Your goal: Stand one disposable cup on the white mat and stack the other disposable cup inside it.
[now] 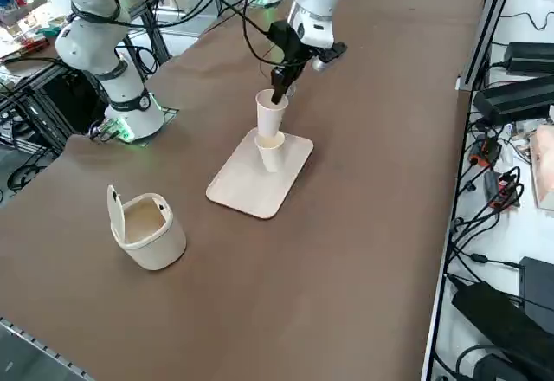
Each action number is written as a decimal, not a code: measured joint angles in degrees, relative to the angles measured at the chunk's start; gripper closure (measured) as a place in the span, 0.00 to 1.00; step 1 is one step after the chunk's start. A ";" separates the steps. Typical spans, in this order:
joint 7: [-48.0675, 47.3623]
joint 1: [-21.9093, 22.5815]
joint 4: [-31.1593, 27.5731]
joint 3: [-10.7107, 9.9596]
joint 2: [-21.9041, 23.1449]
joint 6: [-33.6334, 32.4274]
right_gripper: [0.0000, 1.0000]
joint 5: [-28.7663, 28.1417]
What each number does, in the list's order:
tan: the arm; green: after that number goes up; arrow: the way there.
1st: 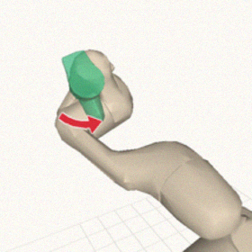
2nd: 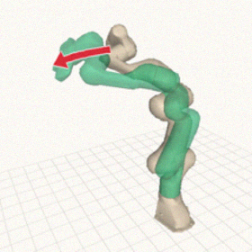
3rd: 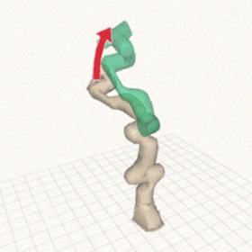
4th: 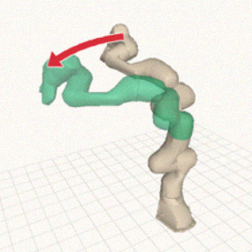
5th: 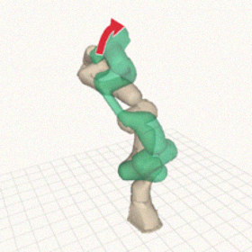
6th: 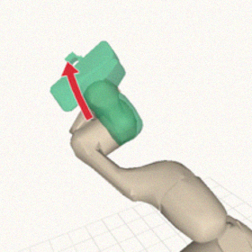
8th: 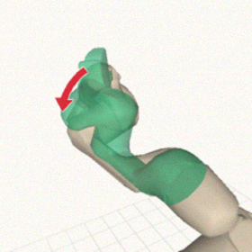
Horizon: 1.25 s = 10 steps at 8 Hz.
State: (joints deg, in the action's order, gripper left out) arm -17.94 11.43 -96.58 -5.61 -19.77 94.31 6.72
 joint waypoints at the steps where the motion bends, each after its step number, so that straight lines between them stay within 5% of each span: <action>1: 0.00 -0.06 -0.04 -0.13 -0.01 0.69 0.98 0.00; 9: -0.03 -0.54 -1.04 -0.35 -0.85 2.66 0.96 0.89; 10: -0.03 -0.60 -1.04 -0.35 -1.24 2.89 0.83 0.89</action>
State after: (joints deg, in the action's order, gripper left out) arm -17.97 10.84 -97.62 -5.96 -21.00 97.21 7.61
